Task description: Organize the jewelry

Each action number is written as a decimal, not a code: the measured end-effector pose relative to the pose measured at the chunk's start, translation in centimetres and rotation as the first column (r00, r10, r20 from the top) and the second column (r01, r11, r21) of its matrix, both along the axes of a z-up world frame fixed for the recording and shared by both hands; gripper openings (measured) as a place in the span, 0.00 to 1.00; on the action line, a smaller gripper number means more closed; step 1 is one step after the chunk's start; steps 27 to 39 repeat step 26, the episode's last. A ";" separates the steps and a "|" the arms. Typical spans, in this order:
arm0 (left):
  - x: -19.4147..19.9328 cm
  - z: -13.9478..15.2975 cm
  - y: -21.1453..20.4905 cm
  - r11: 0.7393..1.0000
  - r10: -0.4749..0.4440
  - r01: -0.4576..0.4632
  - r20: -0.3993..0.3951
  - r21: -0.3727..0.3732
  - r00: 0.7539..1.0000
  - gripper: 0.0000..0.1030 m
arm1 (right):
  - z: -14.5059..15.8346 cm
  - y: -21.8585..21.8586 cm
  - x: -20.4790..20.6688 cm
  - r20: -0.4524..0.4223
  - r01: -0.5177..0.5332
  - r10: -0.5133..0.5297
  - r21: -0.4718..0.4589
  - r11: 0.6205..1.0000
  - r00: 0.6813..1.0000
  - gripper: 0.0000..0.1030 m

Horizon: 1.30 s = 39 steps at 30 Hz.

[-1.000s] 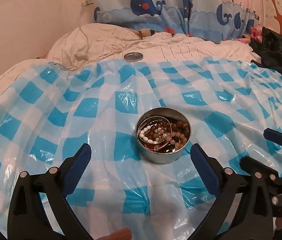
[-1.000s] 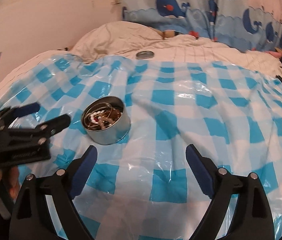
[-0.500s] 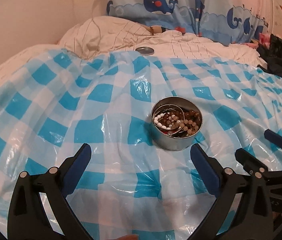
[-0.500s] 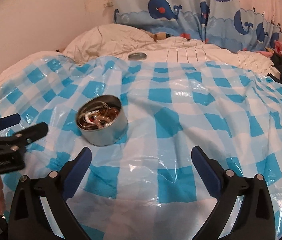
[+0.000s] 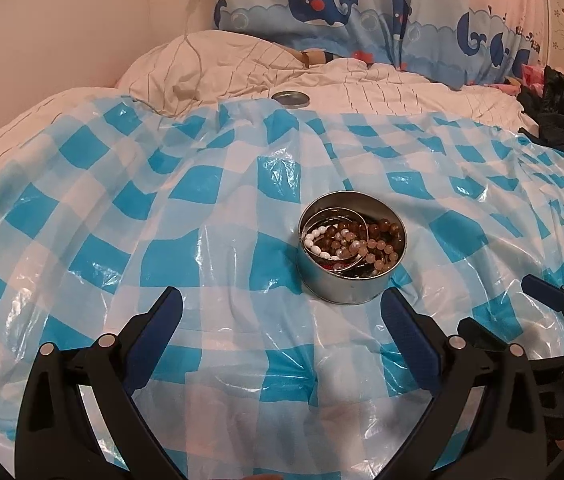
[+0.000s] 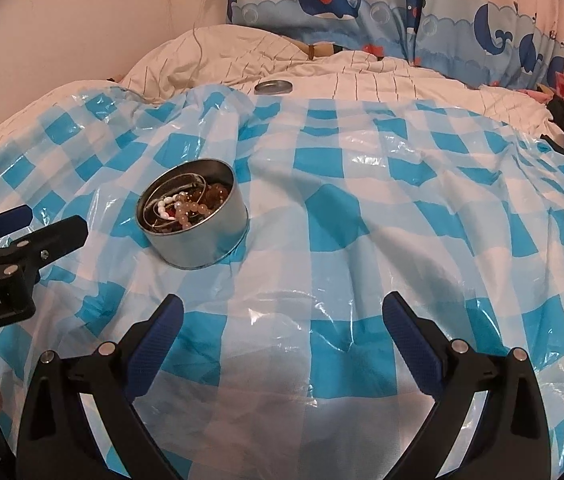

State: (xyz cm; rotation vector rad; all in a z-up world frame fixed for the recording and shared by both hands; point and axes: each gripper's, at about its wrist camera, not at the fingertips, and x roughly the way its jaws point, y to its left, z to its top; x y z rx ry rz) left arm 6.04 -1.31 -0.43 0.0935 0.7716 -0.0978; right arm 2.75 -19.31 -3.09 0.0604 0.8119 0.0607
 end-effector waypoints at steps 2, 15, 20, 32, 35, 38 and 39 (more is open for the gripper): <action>0.1 -0.1 0.0 1.000 -0.001 0.001 -0.007 -0.002 1.000 0.92 | -0.1 0.1 0.0 -0.004 -0.002 0.002 -0.001 1.000 1.000 0.93; -0.1 -1.0 0.3 0.998 0.007 -0.010 -0.054 -0.058 0.998 0.92 | -0.4 0.6 0.1 -0.014 -0.016 0.016 -0.008 1.000 1.000 0.93; 0.0 -1.2 -0.2 1.000 0.008 -0.007 -0.051 0.015 0.999 0.92 | -0.4 0.6 0.1 -0.016 -0.016 0.016 -0.008 1.000 1.000 0.93; -0.1 -1.2 -0.4 0.999 0.011 -0.010 -0.049 0.037 0.999 0.92 | -0.7 0.7 0.0 -0.021 -0.021 0.021 -0.009 1.000 1.000 0.93; -0.1 -1.2 -0.4 0.999 0.011 -0.010 -0.049 0.037 0.999 0.92 | -0.7 0.7 0.0 -0.021 -0.021 0.021 -0.009 1.000 1.000 0.93; -0.1 -1.2 -0.4 0.999 0.011 -0.010 -0.049 0.037 0.999 0.92 | -0.7 0.7 0.0 -0.021 -0.021 0.021 -0.009 1.000 1.000 0.93; -0.1 -1.2 -0.4 0.999 0.011 -0.010 -0.049 0.037 0.999 0.92 | -0.7 0.7 0.0 -0.021 -0.021 0.021 -0.009 1.000 1.000 0.93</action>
